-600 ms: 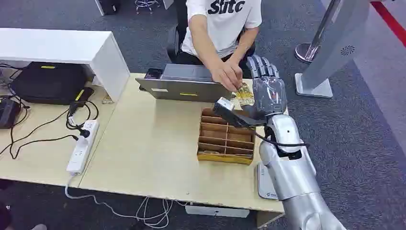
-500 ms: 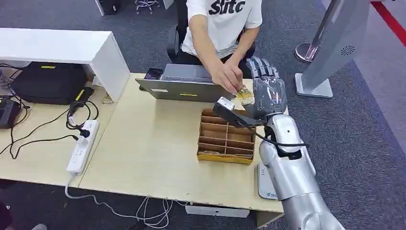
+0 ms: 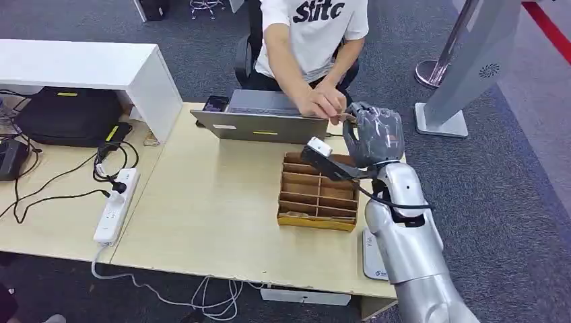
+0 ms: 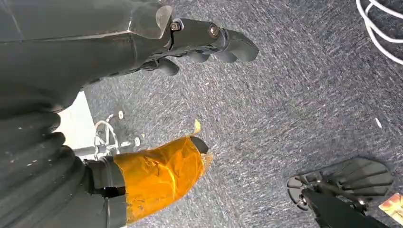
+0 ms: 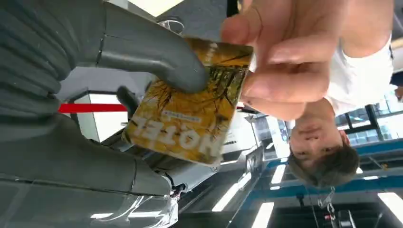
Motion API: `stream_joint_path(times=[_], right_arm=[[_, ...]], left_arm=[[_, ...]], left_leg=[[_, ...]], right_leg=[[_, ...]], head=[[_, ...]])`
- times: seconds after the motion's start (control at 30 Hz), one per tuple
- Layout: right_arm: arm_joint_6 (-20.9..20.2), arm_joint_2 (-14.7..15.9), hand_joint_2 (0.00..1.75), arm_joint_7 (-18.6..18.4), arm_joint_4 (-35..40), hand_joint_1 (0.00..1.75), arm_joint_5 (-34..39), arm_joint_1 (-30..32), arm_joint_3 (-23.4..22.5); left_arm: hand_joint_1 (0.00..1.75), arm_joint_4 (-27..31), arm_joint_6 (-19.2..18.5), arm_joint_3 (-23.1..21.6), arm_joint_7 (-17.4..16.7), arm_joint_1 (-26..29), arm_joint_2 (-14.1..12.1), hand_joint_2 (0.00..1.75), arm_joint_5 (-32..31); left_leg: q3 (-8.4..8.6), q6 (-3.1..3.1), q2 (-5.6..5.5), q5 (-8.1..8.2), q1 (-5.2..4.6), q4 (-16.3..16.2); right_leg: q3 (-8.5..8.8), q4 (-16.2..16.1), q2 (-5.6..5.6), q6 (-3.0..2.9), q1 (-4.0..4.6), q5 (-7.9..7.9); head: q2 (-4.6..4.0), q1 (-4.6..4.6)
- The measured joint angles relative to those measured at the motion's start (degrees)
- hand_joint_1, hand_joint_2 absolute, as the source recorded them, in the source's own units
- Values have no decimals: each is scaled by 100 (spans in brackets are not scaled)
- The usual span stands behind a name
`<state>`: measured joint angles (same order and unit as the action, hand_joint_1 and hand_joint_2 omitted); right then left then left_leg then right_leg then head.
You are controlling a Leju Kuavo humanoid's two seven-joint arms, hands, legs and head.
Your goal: Pass the card to the sensor for recognition and then transmit it.
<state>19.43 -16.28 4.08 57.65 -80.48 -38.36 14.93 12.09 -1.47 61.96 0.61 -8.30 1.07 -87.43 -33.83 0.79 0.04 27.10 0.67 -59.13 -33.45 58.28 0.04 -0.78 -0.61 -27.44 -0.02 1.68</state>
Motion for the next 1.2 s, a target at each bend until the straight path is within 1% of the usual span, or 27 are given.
stream_joint_path(times=[0.1,0.17,0.33,0.47,0.57,0.7,0.77,0.87,0.93,0.97,1.07,1.2], right_arm=[[149,0,175,153,248,175,105,193,0],[245,0,175,301,561,175,264,404,0],[354,22,175,688,1520,175,695,1122,4],[500,131,175,944,2100,175,1097,1692,24],[746,258,175,1012,2493,175,1198,2235,26],[1008,406,175,982,2809,175,1217,2795,-52],[986,442,175,922,2824,175,1275,2960,-153],[766,485,175,846,2749,175,1370,3053,-360],[507,518,175,837,2430,175,1449,3078,-628],[448,535,175,835,2242,175,1469,3111,-795],[343,573,175,861,1831,175,1493,3131,-1122],[275,590,175,883,1346,175,1447,3143,-1425]], left_arm=[[0,0,2,0,0,5,0,175,11],[0,0,13,0,9,23,0,175,43],[0,0,79,55,74,110,-2,175,190],[0,0,136,151,101,195,-2,175,312],[0,0,184,251,87,256,-2,175,409],[0,2,304,384,2,285,5,175,549],[0,2,319,442,-9,293,7,175,592],[0,2,308,503,-9,296,9,175,643],[0,2,297,571,-9,295,9,175,660],[0,2,289,599,-9,297,9,175,662],[0,2,284,632,-20,317,5,175,662],[0,2,297,647,-46,313,7,175,660]], left_leg=[[0,0,-1,0,0,0],[0,0,-1,0,0,0],[0,4,0,8,0,1],[0,3,-1,11,0,1],[-1,3,-1,12,0,1],[-1,3,0,16,0,1],[-1,3,1,16,0,1],[2,3,1,16,0,2],[4,3,0,16,1,2],[1,2,-3,15,0,2],[3,3,0,15,0,1],[1,3,-2,16,0,1]], right_leg=[[0,0,0,0,0,0],[0,0,-1,0,0,0],[0,-1,0,4,0,-6],[0,-3,0,5,0,-8],[0,-4,-1,6,0,-10],[-1,-4,0,6,0,-12],[-1,-4,1,6,0,-12],[1,-4,1,6,0,-12],[6,-4,-2,6,0,-12],[5,-4,-9,6,0,-12],[5,-3,-1,6,0,-11],[3,-3,-3,6,0,-12]], head=[[0,0],[0,0],[0,2],[0,0],[0,0],[0,0],[0,2],[0,2],[0,2],[0,0],[0,4],[0,4]])
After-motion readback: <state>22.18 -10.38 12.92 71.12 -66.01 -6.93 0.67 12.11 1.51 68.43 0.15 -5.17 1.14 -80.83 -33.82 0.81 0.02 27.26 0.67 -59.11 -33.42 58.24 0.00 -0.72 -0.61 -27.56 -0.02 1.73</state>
